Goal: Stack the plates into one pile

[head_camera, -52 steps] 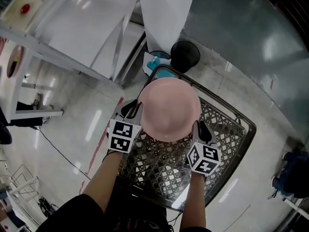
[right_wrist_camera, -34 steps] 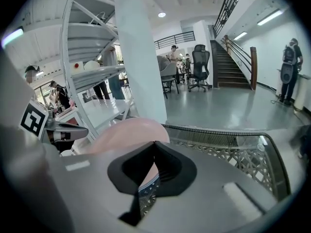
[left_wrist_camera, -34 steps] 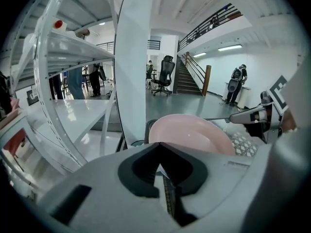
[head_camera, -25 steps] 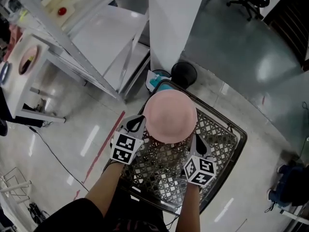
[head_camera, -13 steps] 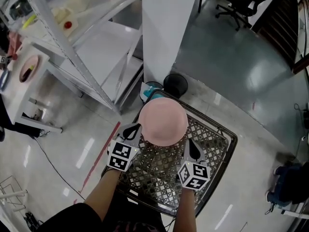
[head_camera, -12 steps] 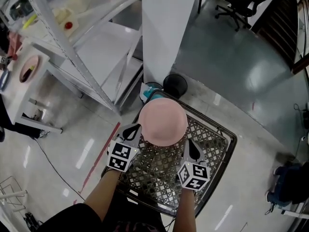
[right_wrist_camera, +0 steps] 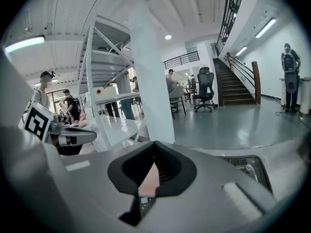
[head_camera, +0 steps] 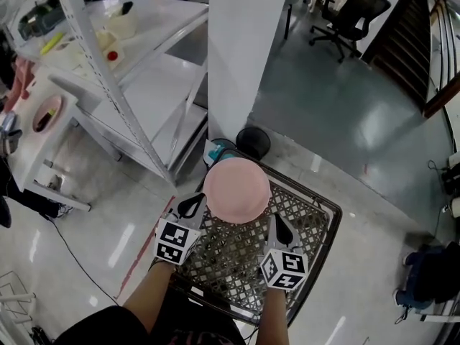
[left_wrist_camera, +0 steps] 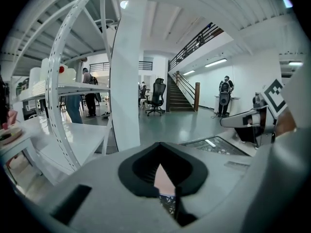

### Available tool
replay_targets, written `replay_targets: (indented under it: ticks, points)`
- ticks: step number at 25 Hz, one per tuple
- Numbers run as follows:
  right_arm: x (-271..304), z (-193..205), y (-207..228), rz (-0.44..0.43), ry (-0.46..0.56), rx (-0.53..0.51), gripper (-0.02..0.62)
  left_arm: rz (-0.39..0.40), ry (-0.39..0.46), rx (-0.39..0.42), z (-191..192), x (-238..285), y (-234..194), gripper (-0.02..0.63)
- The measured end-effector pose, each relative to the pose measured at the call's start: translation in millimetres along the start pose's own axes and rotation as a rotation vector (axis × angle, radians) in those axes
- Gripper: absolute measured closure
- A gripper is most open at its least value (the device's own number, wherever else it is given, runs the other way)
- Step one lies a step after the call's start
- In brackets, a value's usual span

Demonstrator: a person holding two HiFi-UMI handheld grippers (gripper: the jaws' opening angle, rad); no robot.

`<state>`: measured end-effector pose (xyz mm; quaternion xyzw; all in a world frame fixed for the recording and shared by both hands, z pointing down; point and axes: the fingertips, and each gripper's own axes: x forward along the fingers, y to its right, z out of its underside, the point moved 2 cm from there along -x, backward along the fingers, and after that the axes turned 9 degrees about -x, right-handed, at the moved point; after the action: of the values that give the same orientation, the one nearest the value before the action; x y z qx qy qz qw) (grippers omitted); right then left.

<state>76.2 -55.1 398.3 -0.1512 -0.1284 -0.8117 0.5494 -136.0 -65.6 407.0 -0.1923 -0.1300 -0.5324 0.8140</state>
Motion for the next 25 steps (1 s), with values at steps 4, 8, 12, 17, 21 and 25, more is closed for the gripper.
replay_targets:
  ticks: [4,8,12,17,21,25]
  points:
    - [-13,-14,-3,0.0,0.028,-0.013,0.584,0.014,0.034,0.012,-16,-14,5,0.611]
    - [-30,-33,-3,0.006,0.071,-0.022,0.584,0.033,0.071,0.032,-34,-26,13,0.61]
    - [-47,-49,-3,0.02,0.109,-0.041,0.584,0.053,0.099,0.085,-49,-34,19,0.609]
    - [-72,-69,5,0.048,0.161,-0.056,0.584,0.079,0.152,0.1,-74,-47,28,0.609]
    - [-89,-80,11,0.075,0.197,-0.063,0.584,0.103,0.182,0.119,-88,-53,40,0.607]
    - [-102,-89,12,0.098,0.223,-0.072,0.584,0.124,0.205,0.13,-98,-57,48,0.607]
